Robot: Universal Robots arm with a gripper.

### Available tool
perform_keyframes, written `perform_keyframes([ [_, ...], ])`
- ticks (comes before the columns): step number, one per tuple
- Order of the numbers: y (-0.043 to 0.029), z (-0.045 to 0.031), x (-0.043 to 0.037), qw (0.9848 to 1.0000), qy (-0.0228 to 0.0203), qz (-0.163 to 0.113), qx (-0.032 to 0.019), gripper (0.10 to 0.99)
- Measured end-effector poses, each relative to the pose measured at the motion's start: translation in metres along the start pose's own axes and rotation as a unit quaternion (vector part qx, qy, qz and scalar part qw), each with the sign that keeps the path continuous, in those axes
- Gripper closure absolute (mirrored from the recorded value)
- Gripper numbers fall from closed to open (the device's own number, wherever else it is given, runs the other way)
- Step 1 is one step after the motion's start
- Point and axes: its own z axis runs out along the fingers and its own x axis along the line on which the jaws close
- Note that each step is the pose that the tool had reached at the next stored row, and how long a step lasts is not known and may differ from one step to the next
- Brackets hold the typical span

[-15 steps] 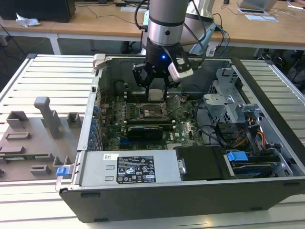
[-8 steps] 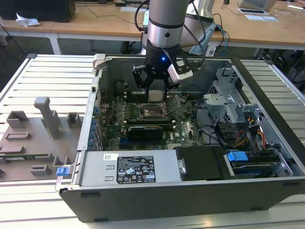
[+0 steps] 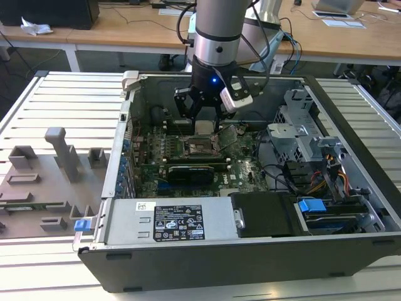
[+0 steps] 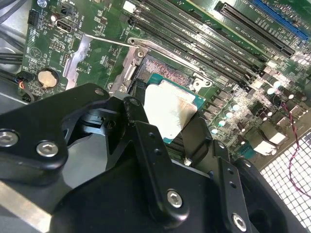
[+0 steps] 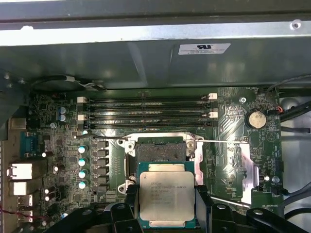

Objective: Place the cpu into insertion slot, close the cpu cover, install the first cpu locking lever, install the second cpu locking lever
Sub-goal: 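Place the cpu into insertion slot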

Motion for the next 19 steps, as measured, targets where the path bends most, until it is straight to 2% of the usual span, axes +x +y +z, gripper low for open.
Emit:
perform_keyframes([
  [19,-0.0006,0.0140,-0.0003,1.0000,0.0000,0.000,0.0000,0.545],
])
